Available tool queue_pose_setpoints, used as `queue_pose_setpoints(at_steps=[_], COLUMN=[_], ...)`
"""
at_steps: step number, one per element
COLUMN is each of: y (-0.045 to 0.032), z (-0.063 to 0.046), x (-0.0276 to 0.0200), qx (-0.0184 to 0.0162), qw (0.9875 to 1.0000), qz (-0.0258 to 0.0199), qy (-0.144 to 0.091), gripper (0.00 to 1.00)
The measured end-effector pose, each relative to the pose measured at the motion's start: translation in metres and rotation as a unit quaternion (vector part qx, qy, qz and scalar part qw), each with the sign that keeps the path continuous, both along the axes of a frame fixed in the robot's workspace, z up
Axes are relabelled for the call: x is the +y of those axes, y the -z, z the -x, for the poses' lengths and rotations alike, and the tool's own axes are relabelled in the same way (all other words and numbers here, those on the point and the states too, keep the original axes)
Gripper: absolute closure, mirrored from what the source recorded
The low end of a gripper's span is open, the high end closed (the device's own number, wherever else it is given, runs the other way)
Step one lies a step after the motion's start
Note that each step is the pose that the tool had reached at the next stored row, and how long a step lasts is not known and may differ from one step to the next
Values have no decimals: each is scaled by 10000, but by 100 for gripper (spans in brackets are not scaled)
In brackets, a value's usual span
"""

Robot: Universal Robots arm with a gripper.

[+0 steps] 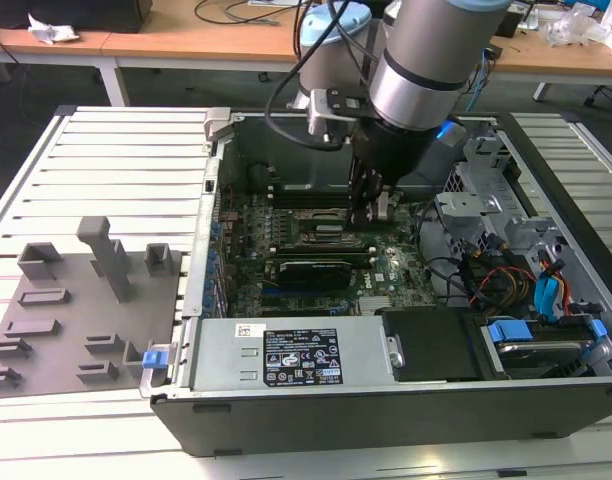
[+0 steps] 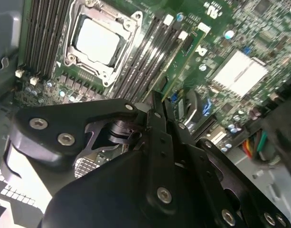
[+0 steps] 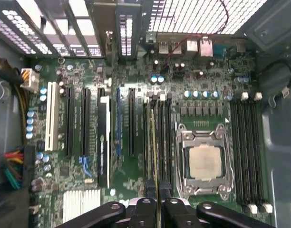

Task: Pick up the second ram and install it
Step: 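Insert the second ram into the second slot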

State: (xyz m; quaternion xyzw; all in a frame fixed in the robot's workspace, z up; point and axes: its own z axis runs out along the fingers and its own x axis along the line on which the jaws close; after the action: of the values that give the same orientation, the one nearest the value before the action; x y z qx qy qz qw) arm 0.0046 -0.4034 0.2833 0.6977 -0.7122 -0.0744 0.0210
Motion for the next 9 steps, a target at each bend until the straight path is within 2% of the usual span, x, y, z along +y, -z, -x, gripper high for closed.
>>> queue_pose_setpoints(at_steps=[4,9], y=[69,198], z=[65,94], x=[18,77], qx=[1,1], qw=[9998,9998], qz=[-2,-2], qy=[187,203], gripper=[86,86])
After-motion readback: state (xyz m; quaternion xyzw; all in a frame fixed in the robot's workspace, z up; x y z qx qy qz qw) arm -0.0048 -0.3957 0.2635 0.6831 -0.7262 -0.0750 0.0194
